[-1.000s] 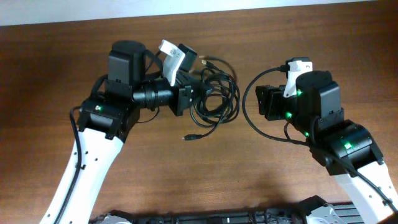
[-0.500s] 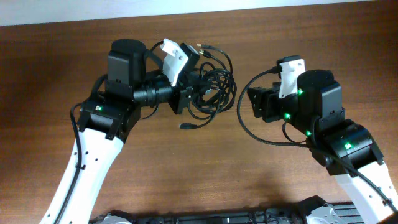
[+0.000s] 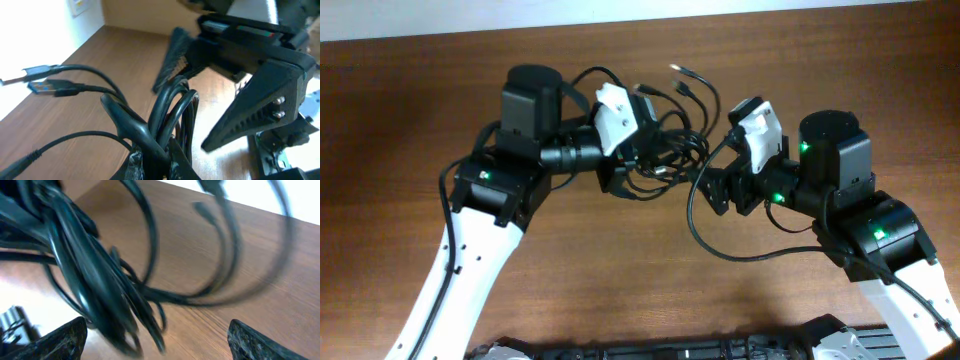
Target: Untangle cables
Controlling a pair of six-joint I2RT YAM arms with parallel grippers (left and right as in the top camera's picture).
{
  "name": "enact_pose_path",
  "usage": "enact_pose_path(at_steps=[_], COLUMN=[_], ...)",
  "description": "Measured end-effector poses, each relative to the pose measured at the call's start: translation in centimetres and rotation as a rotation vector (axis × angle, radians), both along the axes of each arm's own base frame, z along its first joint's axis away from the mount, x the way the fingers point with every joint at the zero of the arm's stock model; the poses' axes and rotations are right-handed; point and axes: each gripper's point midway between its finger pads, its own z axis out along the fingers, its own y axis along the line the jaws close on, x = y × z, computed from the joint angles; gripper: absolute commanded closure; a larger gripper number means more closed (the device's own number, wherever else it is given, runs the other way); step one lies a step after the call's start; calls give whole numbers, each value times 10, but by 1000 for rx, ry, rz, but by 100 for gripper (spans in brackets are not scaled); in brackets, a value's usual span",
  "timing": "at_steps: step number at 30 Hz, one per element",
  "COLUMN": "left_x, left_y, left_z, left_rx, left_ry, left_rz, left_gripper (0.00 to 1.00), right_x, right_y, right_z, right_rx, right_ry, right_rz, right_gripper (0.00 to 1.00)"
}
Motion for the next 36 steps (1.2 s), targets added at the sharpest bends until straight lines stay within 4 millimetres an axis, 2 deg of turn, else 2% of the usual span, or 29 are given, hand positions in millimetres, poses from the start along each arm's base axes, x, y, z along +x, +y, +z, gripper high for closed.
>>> enact_pose_path(at_steps=[4, 7, 8, 9, 10, 11, 13, 14, 15, 16, 19, 20, 21, 22, 28, 32, 36], left_x=[-11, -21, -26, -29, -32, -33, -31, -31, -30, -28, -29, -29, -29, -29, -25, -3, 21], left_y=[-10, -20, -24, -27, -29, -33, -33, -33, -33, -33, -34, -34, -34, -34, -34, -25, -11], left_z=[2, 2, 2, 2, 3, 4, 5, 5, 6, 7, 8, 8, 9, 9, 8, -1, -13], left_rx=[-4, -1, -1, 0, -1, -4, -2, -2, -2, -3, -7, -7, -7, -8, 2, 58, 110], left_ry=[-32, -59, -69, -78, -89, -110, -125, -127, -135, -145, -163, -164, -164, -163, -148, -76, 4], left_rz=[-60, -107, -127, -143, -154, -164, -161, -160, -157, -152, -159, -160, -160, -160, -130, 43, 235], left_gripper=[100, 100, 100, 100, 100, 100, 100, 96, 80, 73, 70, 64, 30, 1, 1, 1, 1], right_x=[-4, -5, -5, -6, -8, -9, -11, -12, -14, -15, -14, -13, -13, -12, 1, 10, 13], right_y=[5, 7, 8, 8, 9, 10, 12, 13, 14, 14, 14, 13, 13, 12, -3, -15, -19], right_z=[3, 5, 5, 5, 4, 4, 6, 6, 7, 7, 8, 8, 8, 8, 0, -4, -5], right_rx=[10, 18, 16, 18, 16, 19, 24, 27, 30, 30, 34, 32, 32, 28, -7, -15, -16], right_ry=[-17, -21, -24, -23, -23, -20, -25, -25, -26, -29, -30, -30, -30, -31, 2, 30, 37], right_rz=[46, 62, 66, 70, 84, 92, 107, 110, 120, 127, 123, 116, 115, 109, -23, -133, -170], right_gripper=[12, 21, 28, 40, 56, 65, 90, 96, 96, 96, 96, 96, 96, 96, 96, 96, 96])
